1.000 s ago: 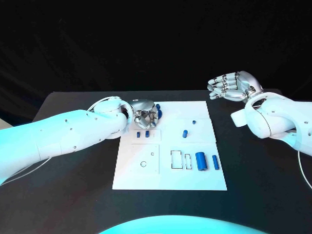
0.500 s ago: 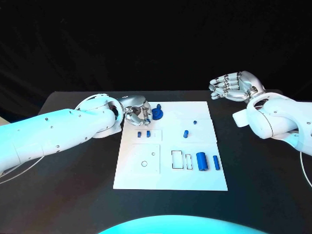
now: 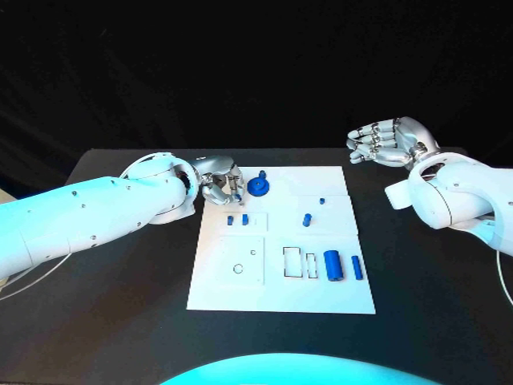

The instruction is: Assemble the parts on the task board

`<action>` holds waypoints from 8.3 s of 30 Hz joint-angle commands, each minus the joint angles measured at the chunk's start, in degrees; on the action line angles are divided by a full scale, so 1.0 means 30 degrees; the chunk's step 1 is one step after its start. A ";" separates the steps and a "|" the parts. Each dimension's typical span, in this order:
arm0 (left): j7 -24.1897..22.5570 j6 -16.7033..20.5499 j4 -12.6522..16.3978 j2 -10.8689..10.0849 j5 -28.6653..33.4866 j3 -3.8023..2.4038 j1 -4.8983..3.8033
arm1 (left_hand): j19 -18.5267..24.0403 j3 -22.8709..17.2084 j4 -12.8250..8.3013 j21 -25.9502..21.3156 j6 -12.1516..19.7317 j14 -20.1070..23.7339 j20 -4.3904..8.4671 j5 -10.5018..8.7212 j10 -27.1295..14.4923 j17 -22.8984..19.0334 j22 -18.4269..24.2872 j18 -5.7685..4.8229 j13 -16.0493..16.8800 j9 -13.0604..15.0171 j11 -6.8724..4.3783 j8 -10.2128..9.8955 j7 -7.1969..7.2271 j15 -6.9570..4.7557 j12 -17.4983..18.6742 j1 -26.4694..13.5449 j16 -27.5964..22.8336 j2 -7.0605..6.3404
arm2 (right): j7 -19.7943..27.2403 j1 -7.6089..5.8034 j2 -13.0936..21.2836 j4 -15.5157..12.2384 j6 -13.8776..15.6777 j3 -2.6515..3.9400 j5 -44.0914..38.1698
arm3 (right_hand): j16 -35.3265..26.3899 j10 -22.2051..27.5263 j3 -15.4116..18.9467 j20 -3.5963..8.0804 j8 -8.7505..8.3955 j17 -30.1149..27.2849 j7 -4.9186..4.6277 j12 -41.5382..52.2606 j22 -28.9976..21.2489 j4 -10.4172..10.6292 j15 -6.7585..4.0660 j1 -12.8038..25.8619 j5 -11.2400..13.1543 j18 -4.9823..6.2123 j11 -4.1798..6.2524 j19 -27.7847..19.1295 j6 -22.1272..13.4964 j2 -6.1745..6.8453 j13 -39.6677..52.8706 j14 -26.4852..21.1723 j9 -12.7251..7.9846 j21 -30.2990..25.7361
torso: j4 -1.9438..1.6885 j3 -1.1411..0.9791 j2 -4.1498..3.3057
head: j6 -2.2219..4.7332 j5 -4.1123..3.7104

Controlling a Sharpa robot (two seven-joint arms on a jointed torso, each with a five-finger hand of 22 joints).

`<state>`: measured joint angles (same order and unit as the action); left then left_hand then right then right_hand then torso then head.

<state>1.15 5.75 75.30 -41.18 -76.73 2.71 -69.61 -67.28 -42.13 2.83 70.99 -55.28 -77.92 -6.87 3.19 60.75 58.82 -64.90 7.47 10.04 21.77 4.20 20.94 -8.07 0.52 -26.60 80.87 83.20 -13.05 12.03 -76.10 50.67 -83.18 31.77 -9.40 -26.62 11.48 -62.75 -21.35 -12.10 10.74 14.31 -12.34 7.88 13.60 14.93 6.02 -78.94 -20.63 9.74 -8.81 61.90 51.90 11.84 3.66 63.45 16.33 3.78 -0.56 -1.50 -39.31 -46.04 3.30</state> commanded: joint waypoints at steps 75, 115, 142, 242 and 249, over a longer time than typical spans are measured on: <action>0.0754 -0.1518 -0.0927 0.0955 -0.0395 0.0417 0.0053 | 0.0142 0.0112 0.0054 -0.0307 0.1129 0.0169 0.0097 0.0017 0.0392 -0.0348 0.0333 -0.0110 0.0241 -0.0048 0.0116 -0.1497 -0.0166 0.0090 0.1563 -0.0915 -0.0115 -0.0384 | 0.0141 0.0011 -0.0055 0.0063 -0.0219 0.0004 -0.0078 | -0.0169 -0.0190 -0.0172 -0.0021 -0.0123 -0.0066 -0.0045 -0.0133 -0.0190 0.0017 0.0001 0.0054 -0.0109 0.0260 -0.0011 0.0161 0.0163 0.0058 -0.0011 0.0216 -0.0007 0.0018 | 0.0019 -0.0012 0.0012 | -0.0218 -0.0075; -0.2752 0.1221 -0.0598 -0.1390 0.9799 -0.0095 0.0050 | 0.4085 0.0003 0.0070 -0.4404 0.2234 0.3645 -0.0294 -0.0013 -0.0266 -0.6520 0.4739 0.0935 0.1095 -0.0900 0.0790 -0.2212 -0.0857 0.0616 0.2935 -0.0354 -0.2632 -0.0436 | -0.4214 0.0053 -0.0681 0.0118 -0.5561 -0.0004 -1.4885 | 1.0198 -0.2531 -0.2327 0.2890 -0.0163 0.7160 0.1249 -0.1011 0.7384 -0.3107 -0.2309 -0.0751 0.1629 -0.0449 0.1467 0.6069 0.2097 0.0709 0.0079 0.7026 0.0132 1.1066 | 0.0037 -0.0012 0.0020 | 0.0202 -0.0388; -0.7281 -0.0577 0.0890 -0.3158 2.1628 -0.0251 0.0051 | 0.5234 0.2127 0.0173 -0.7685 0.2316 0.6659 -0.0655 -0.0032 -0.1167 -1.0888 0.7029 0.1040 0.1065 -0.1226 0.1141 -0.1789 -0.1215 0.0951 0.2269 -0.0583 -0.6942 0.0126 | -0.7210 0.1538 -0.2656 0.1248 -0.6050 -0.0025 -2.3109 | 2.0176 -0.1802 -0.3083 0.2418 -0.0493 1.5995 0.1457 -0.1410 1.8876 -0.2935 -0.2136 0.0250 0.3005 -0.1820 0.1424 0.7158 0.1743 0.1294 0.0048 0.7497 0.0750 2.2291 | -0.0052 0.0020 0.0014 | 0.0603 -0.0817; -0.6985 -0.0177 0.1586 -0.3095 2.1699 -0.0249 0.0069 | 0.4994 0.2414 0.0265 -0.7913 0.2517 0.6561 -0.0687 -0.0026 -0.1386 -1.0892 0.7240 0.1027 0.0997 -0.1338 0.1240 -0.1855 -0.1338 0.1017 0.2265 -0.0560 -0.6998 0.0188 | -0.7083 0.2881 -0.3814 -0.4203 -0.3488 -0.0090 -2.4096 | 2.1422 -0.4726 -0.5853 0.2739 0.1074 1.6259 0.1836 -0.1215 2.1657 -0.5456 -0.2657 -0.0592 0.3944 -0.2209 0.2053 0.7467 0.3763 -0.0300 0.0757 0.7350 0.2382 2.4782 | -0.0004 0.0065 0.0038 | -0.0105 0.0921; -0.6976 -0.0210 0.1693 -0.2957 2.1721 -0.0250 0.0069 | 0.4980 0.2431 0.0260 -0.7930 0.2539 0.6558 -0.0689 -0.0026 -0.1410 -1.0892 0.7255 0.1028 0.0990 -0.1348 0.1246 -0.1864 -0.1344 0.1022 0.2267 -0.0543 -0.7004 0.0185 | -0.7258 0.3433 -0.4736 -0.3815 -0.4274 -0.0147 -2.4467 | 2.1416 -0.4718 -0.5870 0.2736 0.1069 1.6237 0.1820 -0.1228 2.1634 -0.5458 -0.2651 -0.0573 0.3925 -0.2202 0.2041 0.7451 0.3755 -0.0306 0.0759 0.7346 0.2385 2.4755 | -0.0059 0.0081 0.0027 | -0.0288 0.1250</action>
<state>-19.35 5.23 80.16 -50.20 -12.09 2.02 -69.39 -52.13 -35.17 3.64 47.39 -48.04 -58.14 -8.92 3.01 57.04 26.23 -43.23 9.71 13.09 17.78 7.88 15.32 -12.27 3.30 -19.47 79.17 62.56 -12.96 -9.58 -66.01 36.77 -94.76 22.04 -9.82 -98.16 75.50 -73.74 -38.02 -3.91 13.73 63.08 -6.73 4.07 74.93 -0.82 -1.54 -80.55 -8.62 3.96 -5.26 83.81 62.86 11.29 3.96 83.93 23.43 78.21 -0.69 -1.30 -39.22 -46.63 6.61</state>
